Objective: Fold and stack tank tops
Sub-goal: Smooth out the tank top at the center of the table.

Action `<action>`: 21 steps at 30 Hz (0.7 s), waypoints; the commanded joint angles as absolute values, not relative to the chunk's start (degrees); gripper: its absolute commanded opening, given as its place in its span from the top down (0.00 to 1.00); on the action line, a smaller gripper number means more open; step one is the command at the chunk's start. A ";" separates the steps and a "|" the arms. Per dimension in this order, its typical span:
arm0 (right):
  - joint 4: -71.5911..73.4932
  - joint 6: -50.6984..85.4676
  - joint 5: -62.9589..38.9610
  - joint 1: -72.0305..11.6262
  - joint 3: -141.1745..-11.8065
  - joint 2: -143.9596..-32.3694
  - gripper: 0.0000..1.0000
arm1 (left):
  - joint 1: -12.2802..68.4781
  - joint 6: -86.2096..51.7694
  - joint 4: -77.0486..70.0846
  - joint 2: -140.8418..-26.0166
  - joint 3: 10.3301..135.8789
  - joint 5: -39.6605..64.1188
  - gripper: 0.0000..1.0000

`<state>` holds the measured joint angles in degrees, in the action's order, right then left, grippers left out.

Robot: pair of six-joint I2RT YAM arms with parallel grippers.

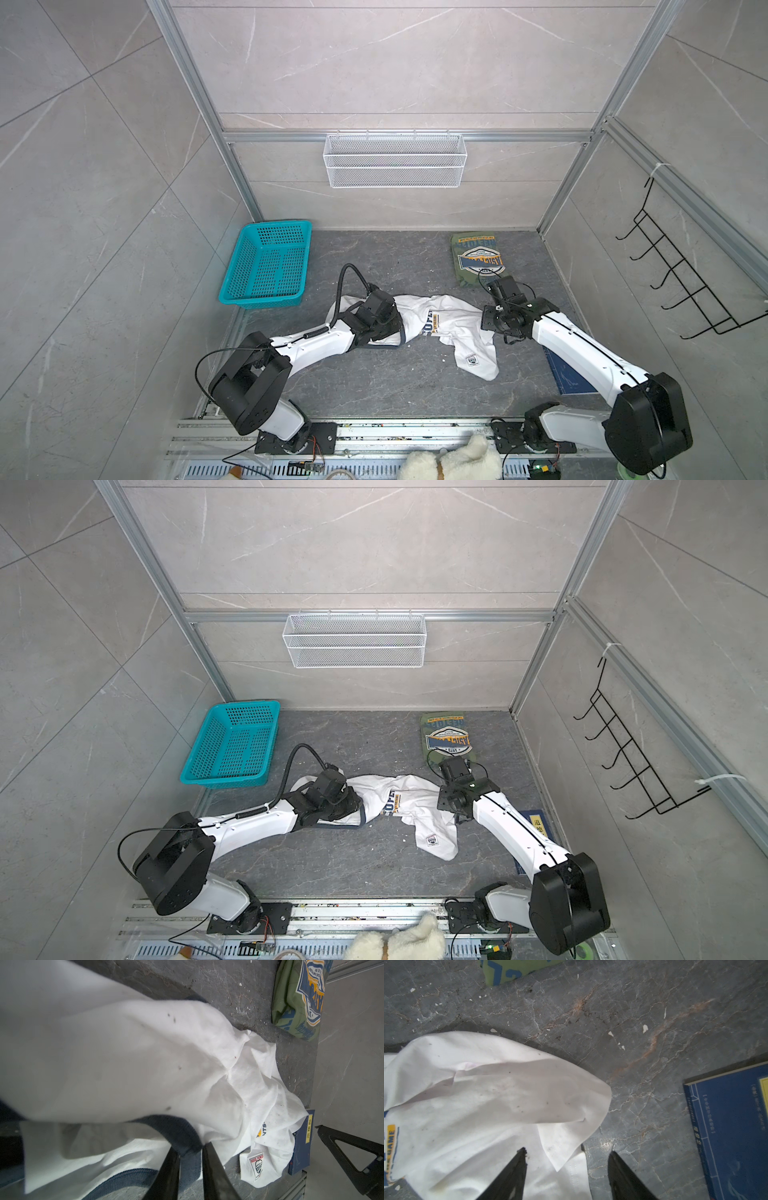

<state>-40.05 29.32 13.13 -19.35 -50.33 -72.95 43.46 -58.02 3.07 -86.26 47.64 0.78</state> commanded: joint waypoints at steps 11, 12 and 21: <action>-38.95 29.26 11.56 -19.09 -49.26 -73.33 0.35 | 42.79 -56.02 -6.48 -87.97 46.93 -1.84 0.59; -38.85 29.27 11.52 -19.08 -49.27 -73.44 0.35 | 42.64 -55.66 -8.38 -88.22 46.32 -1.47 0.59; -38.98 29.21 11.46 -19.08 -49.20 -73.46 0.35 | 42.54 -54.86 -15.15 -87.74 43.64 -1.90 0.76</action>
